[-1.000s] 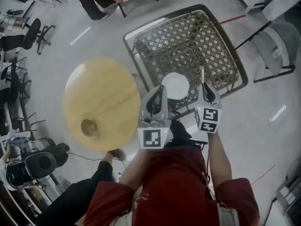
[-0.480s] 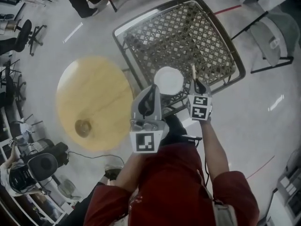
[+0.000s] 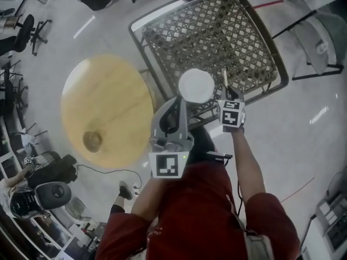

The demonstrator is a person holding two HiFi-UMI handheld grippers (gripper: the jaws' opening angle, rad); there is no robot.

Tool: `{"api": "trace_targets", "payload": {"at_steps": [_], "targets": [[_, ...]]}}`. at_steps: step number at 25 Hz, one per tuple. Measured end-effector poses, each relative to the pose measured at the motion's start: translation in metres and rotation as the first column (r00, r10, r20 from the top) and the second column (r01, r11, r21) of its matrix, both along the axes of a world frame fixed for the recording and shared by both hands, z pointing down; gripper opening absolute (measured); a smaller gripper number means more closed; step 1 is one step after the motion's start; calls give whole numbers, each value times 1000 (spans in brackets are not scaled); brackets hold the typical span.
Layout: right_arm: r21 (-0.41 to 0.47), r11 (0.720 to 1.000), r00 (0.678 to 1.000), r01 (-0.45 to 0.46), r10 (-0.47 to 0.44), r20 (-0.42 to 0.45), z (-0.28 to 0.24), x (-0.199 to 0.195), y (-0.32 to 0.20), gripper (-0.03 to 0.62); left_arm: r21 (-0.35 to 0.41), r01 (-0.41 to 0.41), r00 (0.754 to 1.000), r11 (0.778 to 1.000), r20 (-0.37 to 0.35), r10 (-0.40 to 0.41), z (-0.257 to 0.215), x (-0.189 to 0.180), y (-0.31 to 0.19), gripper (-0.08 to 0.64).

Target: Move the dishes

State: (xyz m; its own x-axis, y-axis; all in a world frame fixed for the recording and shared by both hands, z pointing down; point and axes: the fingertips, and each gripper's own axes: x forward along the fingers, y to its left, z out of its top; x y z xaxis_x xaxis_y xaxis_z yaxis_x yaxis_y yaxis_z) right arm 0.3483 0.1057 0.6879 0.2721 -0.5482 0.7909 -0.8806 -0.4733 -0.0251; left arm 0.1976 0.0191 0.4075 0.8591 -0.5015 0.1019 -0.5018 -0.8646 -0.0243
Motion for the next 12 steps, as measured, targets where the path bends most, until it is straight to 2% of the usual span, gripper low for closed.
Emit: {"api": "trace_targets", "payload": {"at_steps": [6,12], "targets": [[-64,998,1000,0,2,28,27,1,5,43,0,2,1000,1000,15,-2,7,-3,3,8],[-71,997,1000,3,-2,15,32,-1,3,42,-19,19,1000,1000,9,-19,10,-9,2,8]]}}
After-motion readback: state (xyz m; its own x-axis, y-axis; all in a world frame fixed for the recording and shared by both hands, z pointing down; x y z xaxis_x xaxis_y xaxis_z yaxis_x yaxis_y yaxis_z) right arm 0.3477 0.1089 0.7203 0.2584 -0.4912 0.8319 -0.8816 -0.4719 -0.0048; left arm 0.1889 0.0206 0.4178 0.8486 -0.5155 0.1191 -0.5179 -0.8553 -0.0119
